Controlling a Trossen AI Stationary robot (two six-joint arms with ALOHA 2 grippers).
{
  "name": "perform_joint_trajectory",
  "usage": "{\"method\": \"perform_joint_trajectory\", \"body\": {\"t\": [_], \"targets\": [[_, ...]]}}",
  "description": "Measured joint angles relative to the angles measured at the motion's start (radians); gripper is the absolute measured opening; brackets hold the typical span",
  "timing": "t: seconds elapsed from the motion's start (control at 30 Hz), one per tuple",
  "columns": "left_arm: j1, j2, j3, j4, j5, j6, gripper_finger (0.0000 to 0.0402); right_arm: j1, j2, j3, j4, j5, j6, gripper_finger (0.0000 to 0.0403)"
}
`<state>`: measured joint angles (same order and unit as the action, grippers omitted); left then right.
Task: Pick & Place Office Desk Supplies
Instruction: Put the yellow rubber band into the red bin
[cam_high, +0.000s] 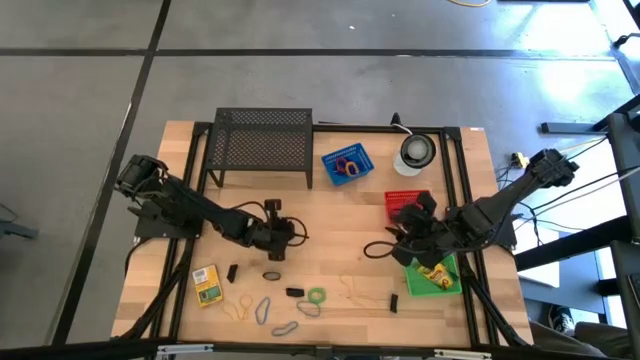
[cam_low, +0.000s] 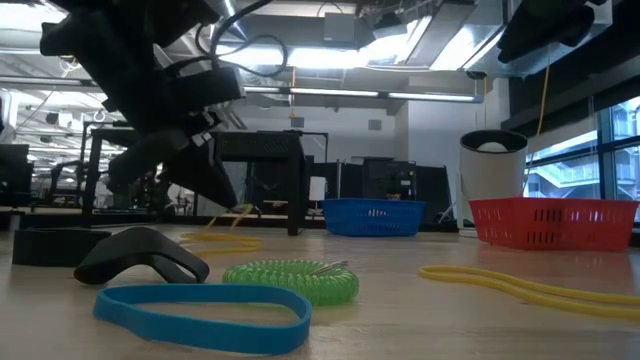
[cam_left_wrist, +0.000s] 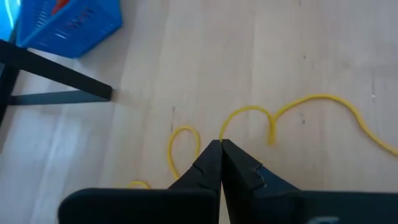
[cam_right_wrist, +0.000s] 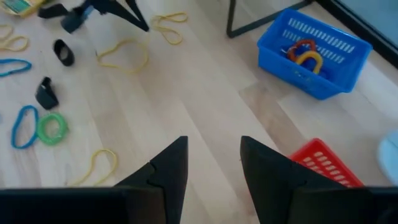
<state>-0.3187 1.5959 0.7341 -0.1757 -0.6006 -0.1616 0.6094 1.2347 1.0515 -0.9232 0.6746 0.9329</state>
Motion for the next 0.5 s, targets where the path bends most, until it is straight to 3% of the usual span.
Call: {"method": "perform_joint_trajectory", "body": {"t": [0.3, 0.5], "targets": [[-0.008, 0.0, 0.0, 0.063, -0.037, 0.028, 0.0002, -0.064, 0.184, 0.0, 0.15, 0.05, -0.132, 0.0148], [-0.014, 0.0, 0.0, 0.082, -0.037, 0.035, 0.0002, -0.184, 0.334, 0.0, 0.377, -0.122, -0.328, 0.0148]]}}
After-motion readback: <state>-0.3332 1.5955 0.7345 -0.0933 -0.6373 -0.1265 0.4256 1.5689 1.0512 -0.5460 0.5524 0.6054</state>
